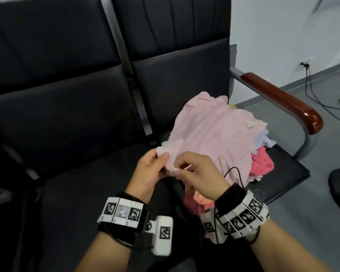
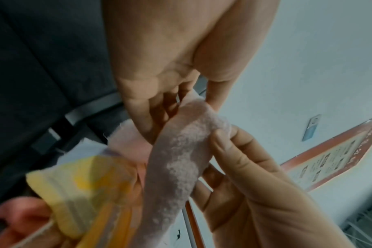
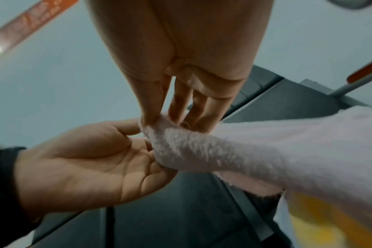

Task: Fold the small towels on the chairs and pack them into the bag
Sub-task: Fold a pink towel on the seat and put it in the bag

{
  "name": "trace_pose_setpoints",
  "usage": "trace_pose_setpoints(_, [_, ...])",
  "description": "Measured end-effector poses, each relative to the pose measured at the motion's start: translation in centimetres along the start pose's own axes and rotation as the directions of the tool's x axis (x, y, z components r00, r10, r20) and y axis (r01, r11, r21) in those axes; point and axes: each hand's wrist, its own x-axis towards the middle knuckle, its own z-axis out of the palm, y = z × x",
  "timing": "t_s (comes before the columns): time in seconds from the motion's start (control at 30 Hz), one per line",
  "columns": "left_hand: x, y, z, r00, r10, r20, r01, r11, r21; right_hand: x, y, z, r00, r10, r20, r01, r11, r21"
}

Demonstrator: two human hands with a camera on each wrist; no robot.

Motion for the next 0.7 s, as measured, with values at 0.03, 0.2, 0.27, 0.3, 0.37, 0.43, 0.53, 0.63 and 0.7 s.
trace_pose_setpoints(0.03, [-1.8,0.3,-0.7,0.999,0.028,-0.036,-0.027,0.999,0.022,-0.9,-0.7,0.8,0.999,-0.035,0.028,0.035,0.999,-0.021])
trace_pose_setpoints(0.2, [-10.0,1.5,-5.1,0.960,0.194,-0.204,-0.186,0.981,0.058,-3.7,-4.0,5.3,0.978,-0.183,0.102,0.194,0.975,-0.105])
trace_pose_setpoints(0.27, [-13.0,2.1,-6.8,0.935,0.260,-0.241,-0.254,0.966,0.056,-4.5,-5.5,7.6,0.965,-0.232,0.122,0.244,0.964,-0.103])
trace_pose_setpoints(0.3, [-14.4,2.5,-7.6,0.923,0.289,-0.256,-0.285,0.957,0.053,-4.9,-6.3,8.9,0.955,-0.256,0.148,0.271,0.958,-0.096])
trace_pose_setpoints(0.37, [-17.0,3.1,-9.1,0.899,0.340,-0.277,-0.340,0.939,0.052,-5.7,-7.8,11.2,0.928,-0.288,0.236,0.318,0.943,-0.097])
trace_pose_setpoints(0.43, [-19.4,3.8,-10.7,0.873,0.387,-0.297,-0.384,0.921,0.070,-5.7,-9.1,12.6,0.917,-0.296,0.266,0.330,0.940,-0.093])
trace_pose_setpoints(0.53, [-22.6,4.6,-12.8,0.852,0.438,-0.286,-0.396,0.897,0.194,-4.8,-10.7,13.4,0.937,-0.308,0.161,0.322,0.944,-0.066])
trace_pose_setpoints(0.63, [-24.9,4.8,-14.1,0.851,0.467,-0.240,-0.369,0.857,0.360,-4.4,-12.4,15.4,0.892,-0.336,0.304,0.367,0.929,-0.051])
trace_pose_setpoints(0.7, [-25.9,4.6,-15.0,0.840,0.487,-0.241,-0.348,0.823,0.449,-4.6,-13.0,17.4,0.863,-0.306,0.401,0.338,0.941,-0.009])
